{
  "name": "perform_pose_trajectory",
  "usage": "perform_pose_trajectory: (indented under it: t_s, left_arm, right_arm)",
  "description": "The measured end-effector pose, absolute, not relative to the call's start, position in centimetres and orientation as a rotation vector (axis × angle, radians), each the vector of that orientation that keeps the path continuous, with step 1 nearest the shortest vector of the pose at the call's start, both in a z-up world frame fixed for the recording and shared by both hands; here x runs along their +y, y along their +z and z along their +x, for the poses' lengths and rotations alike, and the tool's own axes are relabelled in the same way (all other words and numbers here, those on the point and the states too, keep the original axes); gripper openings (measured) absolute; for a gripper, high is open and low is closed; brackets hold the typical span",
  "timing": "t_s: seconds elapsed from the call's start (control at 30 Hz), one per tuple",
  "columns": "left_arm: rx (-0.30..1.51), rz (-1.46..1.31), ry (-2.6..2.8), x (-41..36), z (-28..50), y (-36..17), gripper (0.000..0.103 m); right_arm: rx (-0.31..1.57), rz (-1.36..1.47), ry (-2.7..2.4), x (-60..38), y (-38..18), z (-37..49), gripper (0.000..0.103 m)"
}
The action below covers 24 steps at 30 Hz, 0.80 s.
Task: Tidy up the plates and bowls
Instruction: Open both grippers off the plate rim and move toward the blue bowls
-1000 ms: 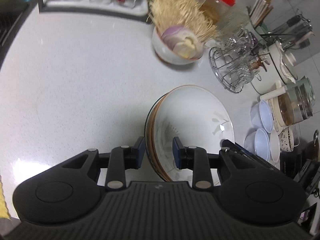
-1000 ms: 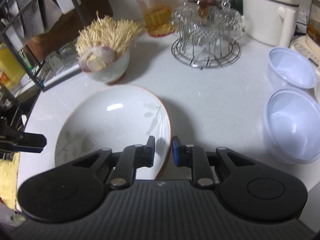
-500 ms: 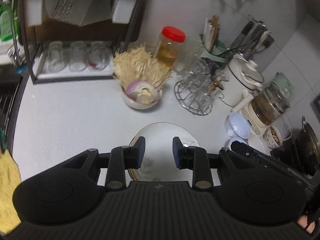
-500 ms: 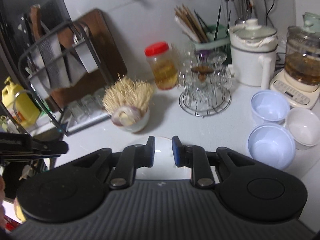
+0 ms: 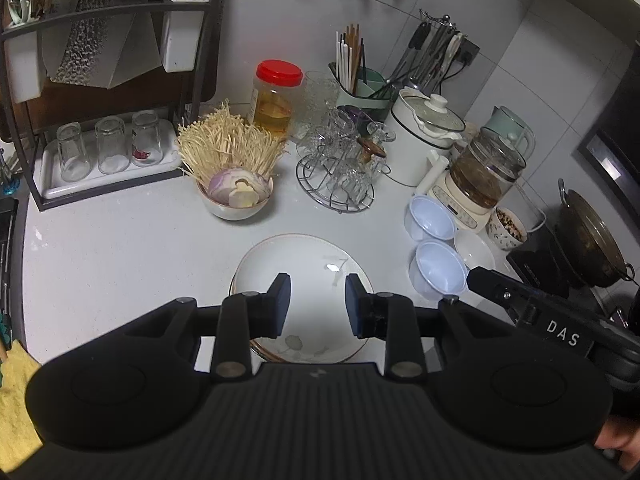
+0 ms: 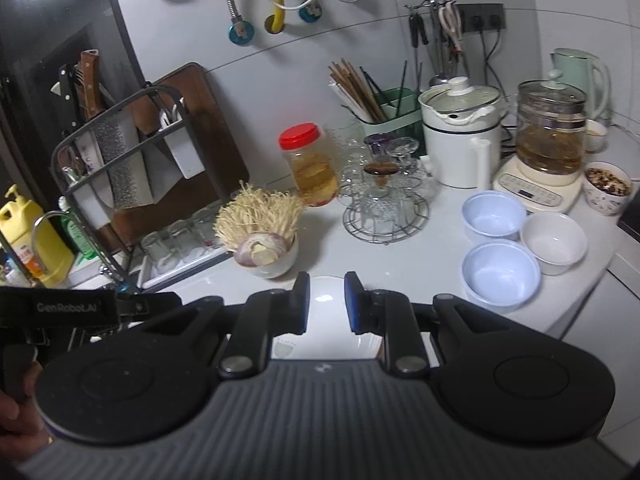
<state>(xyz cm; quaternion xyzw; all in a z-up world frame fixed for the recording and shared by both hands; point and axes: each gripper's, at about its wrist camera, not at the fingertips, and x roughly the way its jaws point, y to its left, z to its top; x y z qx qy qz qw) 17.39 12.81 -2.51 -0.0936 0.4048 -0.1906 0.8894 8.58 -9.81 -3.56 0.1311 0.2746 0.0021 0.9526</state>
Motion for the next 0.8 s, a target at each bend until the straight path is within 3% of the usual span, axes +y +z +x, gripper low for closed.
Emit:
perform_pose_trajectory:
  t_s: [0.3, 0.8]
  left_arm:
    - [0.873, -0.192, -0.406, 10.8, 18.4, -4.2, 0.033]
    - [0.927, -0.187, -0.464, -0.8, 23.9, -5.7, 0.033]
  right_arm:
    - [0.574, 0.265, -0.014, -11.3, -4.3, 9.3, 0.022]
    - [0.599, 0.293, -0.086, -21.0, -5.6, 11.6, 0.022]
